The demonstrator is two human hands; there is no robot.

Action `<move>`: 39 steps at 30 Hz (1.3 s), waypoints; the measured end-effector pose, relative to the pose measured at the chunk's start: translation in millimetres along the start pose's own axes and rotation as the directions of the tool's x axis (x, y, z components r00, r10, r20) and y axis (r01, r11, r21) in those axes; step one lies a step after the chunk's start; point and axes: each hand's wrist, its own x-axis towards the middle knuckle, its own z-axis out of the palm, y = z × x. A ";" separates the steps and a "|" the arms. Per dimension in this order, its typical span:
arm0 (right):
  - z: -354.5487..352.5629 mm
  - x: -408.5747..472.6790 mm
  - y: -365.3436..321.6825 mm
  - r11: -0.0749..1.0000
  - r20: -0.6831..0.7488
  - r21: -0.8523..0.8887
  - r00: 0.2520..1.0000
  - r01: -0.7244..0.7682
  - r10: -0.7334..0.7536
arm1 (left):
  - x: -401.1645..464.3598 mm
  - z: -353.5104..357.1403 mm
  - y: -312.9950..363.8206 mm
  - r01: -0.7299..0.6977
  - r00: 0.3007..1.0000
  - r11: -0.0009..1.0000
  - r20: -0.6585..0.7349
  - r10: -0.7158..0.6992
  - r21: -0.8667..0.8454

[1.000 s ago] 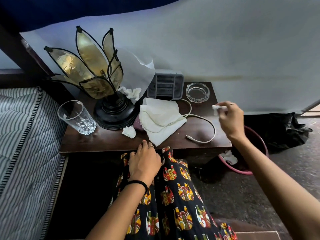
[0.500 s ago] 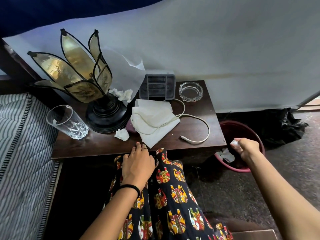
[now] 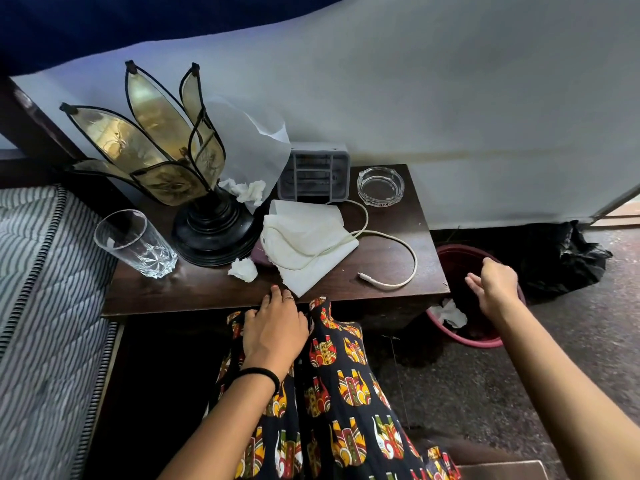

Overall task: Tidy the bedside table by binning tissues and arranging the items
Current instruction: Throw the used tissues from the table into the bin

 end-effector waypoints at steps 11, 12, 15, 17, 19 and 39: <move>65.9 -150.1 -28.0 0.798 0.380 0.022 0.733 0.602 -0.563 | -9.8 -4.6 -8.9 0.045 0.999 0.998 0.021 -0.044 -0.048; 71.0 -166.7 -24.9 0.776 0.425 0.036 0.693 0.629 -0.582 | -11.2 -5.1 -10.2 0.052 0.998 0.997 0.025 -0.051 -0.054; 88.6 -211.2 -14.0 0.753 0.600 0.052 0.583 0.656 -0.549 | -14.0 -7.8 -17.3 0.084 0.996 0.994 0.023 -0.083 -0.072; 104.2 -233.2 0.0 0.788 0.758 0.020 0.505 0.615 -0.413 | -15.6 -8.8 -24.5 0.116 0.993 0.989 0.034 -0.114 -0.091; 123.0 -246.8 15.2 0.741 0.870 -0.050 0.393 0.670 -0.297 | -15.9 -9.8 -32.7 0.146 0.989 0.983 0.041 -0.142 -0.112; 226.2 -247.6 62.9 -0.174 0.975 -0.221 0.221 0.959 -0.019 | -13.4 -11.5 -60.2 0.149 0.986 0.968 -0.041 -0.161 -0.201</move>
